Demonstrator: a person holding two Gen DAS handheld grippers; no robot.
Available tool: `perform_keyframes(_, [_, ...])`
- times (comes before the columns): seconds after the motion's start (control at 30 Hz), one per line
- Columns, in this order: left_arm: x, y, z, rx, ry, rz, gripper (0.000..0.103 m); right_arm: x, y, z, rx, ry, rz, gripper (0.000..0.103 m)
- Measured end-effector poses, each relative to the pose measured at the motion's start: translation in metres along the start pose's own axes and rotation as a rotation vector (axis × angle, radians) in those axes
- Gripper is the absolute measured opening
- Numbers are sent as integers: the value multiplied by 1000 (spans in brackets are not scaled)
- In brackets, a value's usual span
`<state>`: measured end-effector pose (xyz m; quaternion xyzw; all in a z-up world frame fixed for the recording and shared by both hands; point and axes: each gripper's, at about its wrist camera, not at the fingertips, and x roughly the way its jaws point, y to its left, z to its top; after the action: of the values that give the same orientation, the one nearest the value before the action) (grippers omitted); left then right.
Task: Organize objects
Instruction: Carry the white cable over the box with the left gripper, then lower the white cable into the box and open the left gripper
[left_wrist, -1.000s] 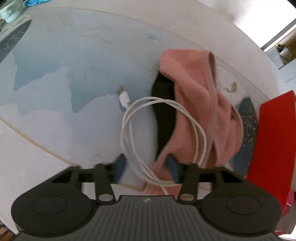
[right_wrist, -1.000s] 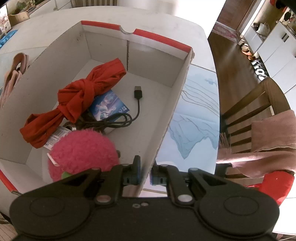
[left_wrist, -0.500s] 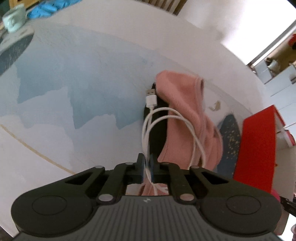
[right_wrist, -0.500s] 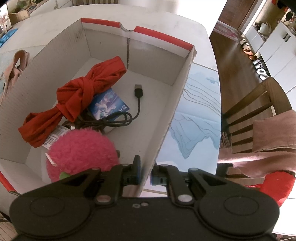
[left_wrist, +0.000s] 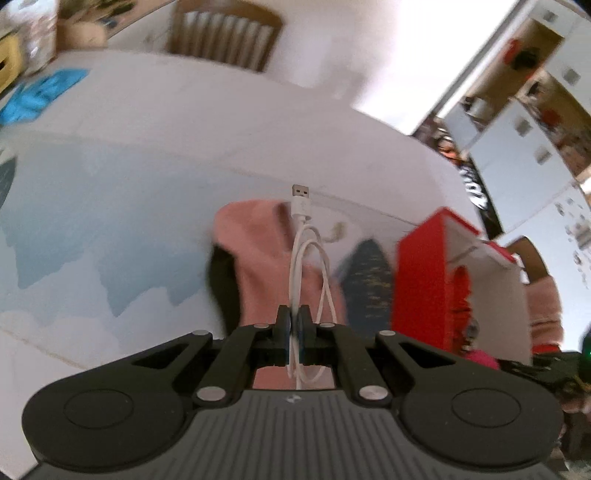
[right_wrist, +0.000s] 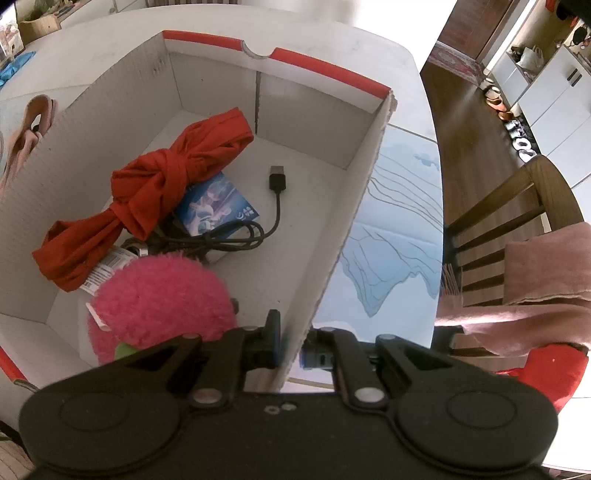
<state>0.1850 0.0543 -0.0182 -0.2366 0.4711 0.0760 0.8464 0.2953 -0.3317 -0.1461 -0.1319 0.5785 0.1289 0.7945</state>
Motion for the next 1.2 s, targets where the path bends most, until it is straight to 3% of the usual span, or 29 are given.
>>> perform_keyframes(0.27, [-13,-73,16,193,-2,-135,3,1,0,1,1,3,2,8])
perform_keyframes(0.63, [29,-177,11,405,70,-286,3,2,0,0,2,5,2,8])
perform_keyframes(0.87, [84,-217,-6,496,137,-279,3,2,-1,0,-1,5,0,8])
perform_keyframes(1.2, [143,-220,-13,533,217,-184,3,3,0,2,-1,6,-1,8])
